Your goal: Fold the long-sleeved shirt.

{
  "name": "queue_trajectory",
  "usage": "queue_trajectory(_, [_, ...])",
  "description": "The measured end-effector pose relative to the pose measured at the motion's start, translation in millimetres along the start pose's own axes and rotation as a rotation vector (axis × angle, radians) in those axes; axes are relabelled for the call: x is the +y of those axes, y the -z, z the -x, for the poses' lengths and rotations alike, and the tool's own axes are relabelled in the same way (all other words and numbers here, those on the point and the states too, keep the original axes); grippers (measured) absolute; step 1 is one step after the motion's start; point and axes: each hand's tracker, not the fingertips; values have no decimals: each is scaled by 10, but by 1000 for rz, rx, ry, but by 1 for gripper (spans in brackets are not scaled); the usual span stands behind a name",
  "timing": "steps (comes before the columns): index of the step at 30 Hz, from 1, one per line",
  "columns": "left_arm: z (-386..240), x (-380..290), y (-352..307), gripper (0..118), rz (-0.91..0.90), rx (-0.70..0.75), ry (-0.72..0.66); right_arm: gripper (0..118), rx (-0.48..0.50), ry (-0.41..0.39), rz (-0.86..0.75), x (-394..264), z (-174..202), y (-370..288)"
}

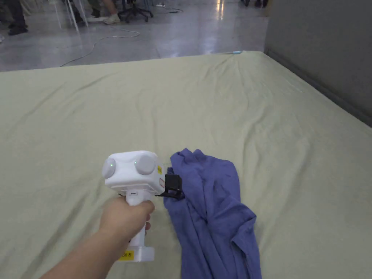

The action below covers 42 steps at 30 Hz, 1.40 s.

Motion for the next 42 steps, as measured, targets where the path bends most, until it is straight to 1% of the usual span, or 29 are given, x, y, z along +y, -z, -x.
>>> queue_trajectory(2, [-22, 74, 237, 80, 9, -3, 11, 0, -17, -4, 19, 3, -38, 43])
queue_trajectory(3, [-44, 68, 306, 77, 10, -9, 17, 0, -25, -2, 24, 2, -51, 60])
queue_trajectory(5, [-141, -23, 219, 74, -10, 51, 101, 0, -33, 6, 32, 11, -74, 97])
queue_trajectory(6, [-176, -64, 153, 64, -35, 69, 141, 0, -41, 6, 34, 23, -74, 120])
queue_trajectory(8, [-209, -61, 21, 0, -63, 109, 191, 0, -77, -17, 32, 61, -45, 147])
queue_trajectory(9, [-227, -65, -45, 0, -75, 83, 178, 0, -105, -33, 20, 99, -21, 153])
queue_trajectory(10, [-200, -76, -132, 0, -90, 92, 157, 5, -133, -29, -1, 152, 0, 155])
queue_trajectory(11, [-190, -70, -169, 0, -89, 67, 152, 34, -157, -24, -16, 205, 18, 155])
queue_trajectory(12, [-191, -54, -214, 0, -88, 64, 157, 79, -179, -23, -51, 254, 49, 154])
queue_trajectory(13, [-175, -42, -249, 0, -76, 42, 150, 118, -195, -36, -61, 296, 84, 200])
queue_trajectory(15, [-132, -14, -340, 0, -69, 17, 101, 115, -222, -94, -81, 380, 160, 408])
queue_trajectory(16, [-155, -16, -403, 0, -70, 6, 90, 115, -269, -116, -48, 425, 216, 555])
queue_trajectory(18, [-138, 9, -497, 0, -79, 5, 80, 114, -273, -156, 52, 426, 293, 874])
queue_trajectory(19, [-129, 18, -537, 0, -82, 10, 77, 111, -289, -197, 55, 350, 214, 755])
queue_trajectory(20, [-123, 24, -602, 0, -84, 8, 71, 106, -395, -256, 38, 302, 233, 758])
queue_trajectory(21, [-106, 30, -638, 0, -88, 5, 65, 103, -346, -236, 22, 288, 244, 714])
queue_trajectory(22, [-80, 29, -689, 0, -89, -8, 52, 101, -340, -226, 13, 305, 270, 597])
queue_trajectory(23, [-59, 30, -733, 0, -89, -15, 44, 89, -326, -238, -27, 299, 296, 526])
queue_trajectory(24, [-28, 31, -789, 0, -89, -18, 35, 61, -286, -248, -86, 295, 307, 411])
queue_trajectory(25, [-3, 26, -843, 0, -95, -17, 30, 3, -279, -254, -93, 303, 304, 328])
queue_trajectory(26, [28, 23, -908, 0, -101, -15, 21, 4, -296, -244, -79, 308, 295, 251])
queue_trajectory(27, [51, 22, -958, 0, -102, -15, 16, 4, -269, -239, -85, 316, 254, 201])
queue_trajectory(28, [92, 22, -1051, 0, -106, -19, 5, 4, -234, -217, -121, 327, 220, 72])
queue_trajectory(31, [230, 8, -1425, 0, -136, -79, -63, 4, -221, -198, -261, 359, 136, -458])
queue_trajectory(34, [327, -65, -2028, 0, -206, -112, -90, 4, -208, -217, -392, 488, 54, -1097])
queue_trajectory(36, [411, -59, -2464, 0, -268, -129, -102, 4, -231, -232, -471, 673, 14, -1519])
queue_trajectory(38, [502, -68, -2914, 0, -339, -167, -153, 4, -218, -252, -534, 915, -4, -1917])
queue_trajectory(40, [634, 10, -3388, 0, -414, -201, -201, 4, -238, -282, -606, 1263, 60, -2314])
queue_trajectory(42, [709, 99, -3799, 0, -490, -164, -213, 4, -260, -310, -658, 1571, 159, -2636])
